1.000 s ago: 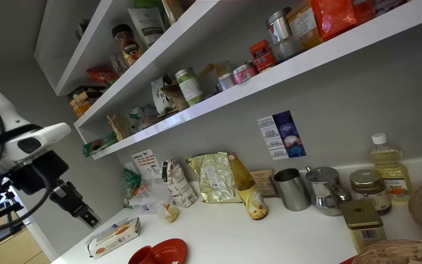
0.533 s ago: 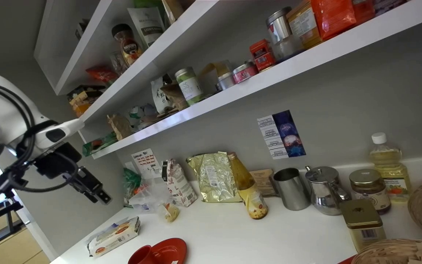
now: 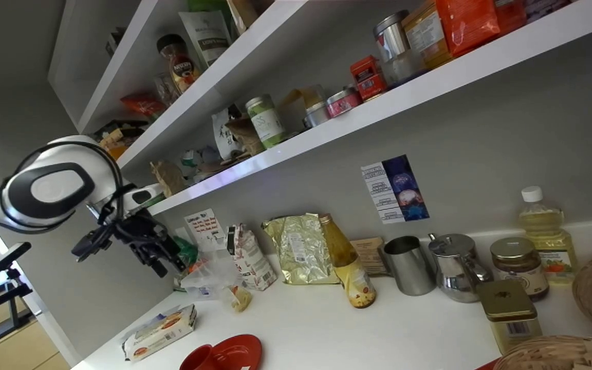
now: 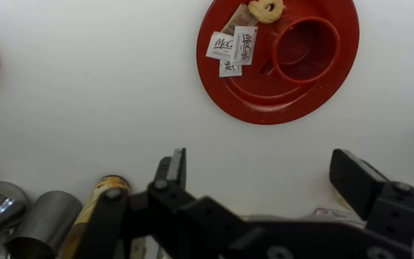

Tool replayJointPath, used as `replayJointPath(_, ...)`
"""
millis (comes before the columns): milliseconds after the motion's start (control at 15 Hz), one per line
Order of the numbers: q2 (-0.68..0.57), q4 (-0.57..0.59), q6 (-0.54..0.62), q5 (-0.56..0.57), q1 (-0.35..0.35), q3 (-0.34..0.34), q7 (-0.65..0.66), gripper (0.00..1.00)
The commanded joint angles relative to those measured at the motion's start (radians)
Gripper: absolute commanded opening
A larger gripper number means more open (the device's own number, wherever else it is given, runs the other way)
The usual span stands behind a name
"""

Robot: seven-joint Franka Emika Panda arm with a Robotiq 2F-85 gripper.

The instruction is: Remove the cup from the red plate

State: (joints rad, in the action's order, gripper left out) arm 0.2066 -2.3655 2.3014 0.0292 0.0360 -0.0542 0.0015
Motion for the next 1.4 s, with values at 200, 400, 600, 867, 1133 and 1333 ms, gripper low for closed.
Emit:
replayJointPath(200,-0.309,0.198,-0.072,0.005,0.034,-0.035,0.066,1.00)
replayJointPath(400,-0.395,0.237,-0.125,-0.040,0.051,-0.042,0.119,1.00)
replayJointPath(600,-0.452,0.245,-0.170,-0.087,0.072,-0.055,0.155,1.00)
replayJointPath(867,-0.513,0.252,-0.202,-0.112,0.107,-0.072,0.206,1.00)
replayJointPath(1133,-0.554,0.245,-0.215,-0.113,0.124,-0.071,0.231,1.00)
replayJointPath(1333,-0.579,0.241,-0.215,-0.111,0.119,-0.061,0.234,1.00)
